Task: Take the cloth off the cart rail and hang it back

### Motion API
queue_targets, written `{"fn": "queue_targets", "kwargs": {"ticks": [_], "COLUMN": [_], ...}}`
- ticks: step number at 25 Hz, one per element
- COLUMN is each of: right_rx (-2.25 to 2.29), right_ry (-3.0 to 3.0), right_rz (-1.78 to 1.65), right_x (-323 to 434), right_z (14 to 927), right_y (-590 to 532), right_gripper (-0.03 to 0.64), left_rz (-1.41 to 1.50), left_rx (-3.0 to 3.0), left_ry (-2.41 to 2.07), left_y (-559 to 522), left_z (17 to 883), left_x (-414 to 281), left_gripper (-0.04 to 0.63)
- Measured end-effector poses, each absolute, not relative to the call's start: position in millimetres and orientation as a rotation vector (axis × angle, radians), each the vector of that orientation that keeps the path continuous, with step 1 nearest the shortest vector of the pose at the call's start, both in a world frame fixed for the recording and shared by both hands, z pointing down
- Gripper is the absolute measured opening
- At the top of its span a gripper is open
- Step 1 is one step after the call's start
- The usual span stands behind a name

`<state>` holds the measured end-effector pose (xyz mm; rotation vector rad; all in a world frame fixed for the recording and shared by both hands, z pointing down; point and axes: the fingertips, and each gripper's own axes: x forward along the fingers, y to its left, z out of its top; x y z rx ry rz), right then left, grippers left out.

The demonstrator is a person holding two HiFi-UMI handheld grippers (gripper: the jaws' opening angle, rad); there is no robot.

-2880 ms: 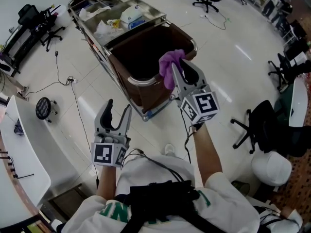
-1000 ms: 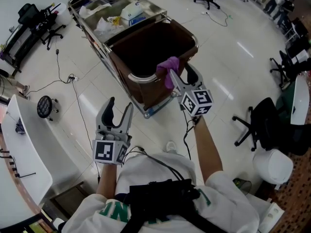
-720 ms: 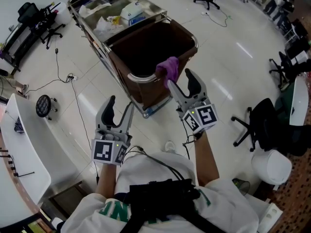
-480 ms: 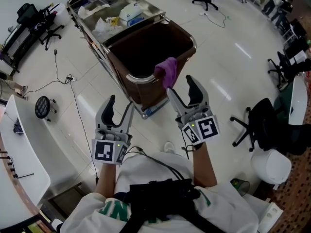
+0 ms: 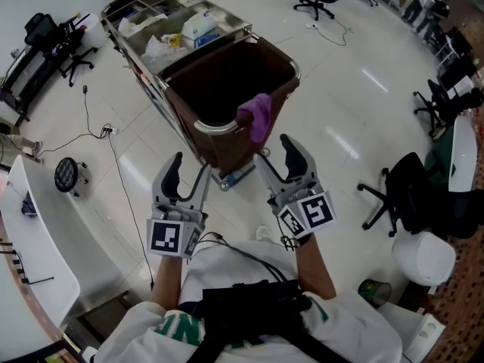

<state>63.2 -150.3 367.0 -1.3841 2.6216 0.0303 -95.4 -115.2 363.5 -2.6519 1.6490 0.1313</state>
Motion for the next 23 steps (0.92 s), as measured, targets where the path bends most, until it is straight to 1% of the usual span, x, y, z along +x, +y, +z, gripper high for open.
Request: {"fn": "queue_targets", "kwargs": {"ticks": [8,23], "right_rx": [-1.367,-1.353], "right_ry": [2.667,2.707], "right_rz": [0.052,0.057], "right_x": [55,47], "right_z": [369,376], "right_y": [-143,-138], "right_gripper": [0.272,0.270], "left_rz": [0.123,0.109], "left_rx": [-2.655,-2.671], "left_ry": [1.655,1.649], "left_y": [-111,-109], "left_z": [363,368], "left_x": [-97,-98], "left_gripper": [0.245,0.245]}}
